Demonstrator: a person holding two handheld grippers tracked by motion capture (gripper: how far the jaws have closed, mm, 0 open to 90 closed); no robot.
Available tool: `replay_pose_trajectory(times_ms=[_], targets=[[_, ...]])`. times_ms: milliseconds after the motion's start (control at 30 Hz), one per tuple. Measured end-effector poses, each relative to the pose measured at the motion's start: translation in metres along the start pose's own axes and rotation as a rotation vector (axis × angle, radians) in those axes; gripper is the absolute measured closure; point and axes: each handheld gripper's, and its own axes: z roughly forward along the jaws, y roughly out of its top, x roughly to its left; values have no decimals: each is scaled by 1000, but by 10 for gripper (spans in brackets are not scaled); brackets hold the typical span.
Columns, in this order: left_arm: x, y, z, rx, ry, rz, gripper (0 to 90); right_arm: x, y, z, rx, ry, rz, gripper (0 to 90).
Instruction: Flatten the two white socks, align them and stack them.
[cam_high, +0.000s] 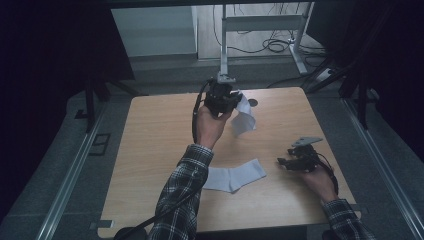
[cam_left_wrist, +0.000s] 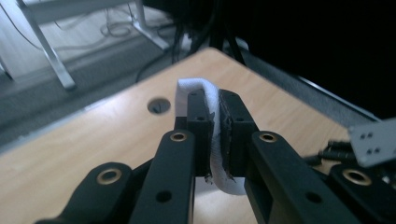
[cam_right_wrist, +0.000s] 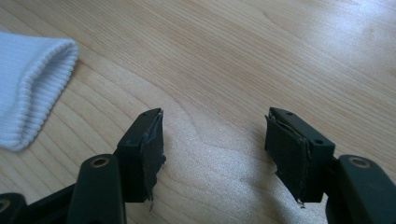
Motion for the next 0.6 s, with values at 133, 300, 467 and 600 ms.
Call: replay_pose_trajectory(times_ms=[133, 300, 467, 600], targets=[[8, -7, -6, 17, 51, 11, 838, 0, 0, 0, 3, -1, -2, 361], [27, -39, 1, 84, 70, -43, 838, 0, 0, 1, 1, -3, -4, 358], [49, -77, 5, 134, 89, -102, 837, 1, 0, 1, -2, -4, -4, 357], [57, -97, 4, 158, 101, -125, 835, 1, 0, 1, -2, -4, -4, 356]])
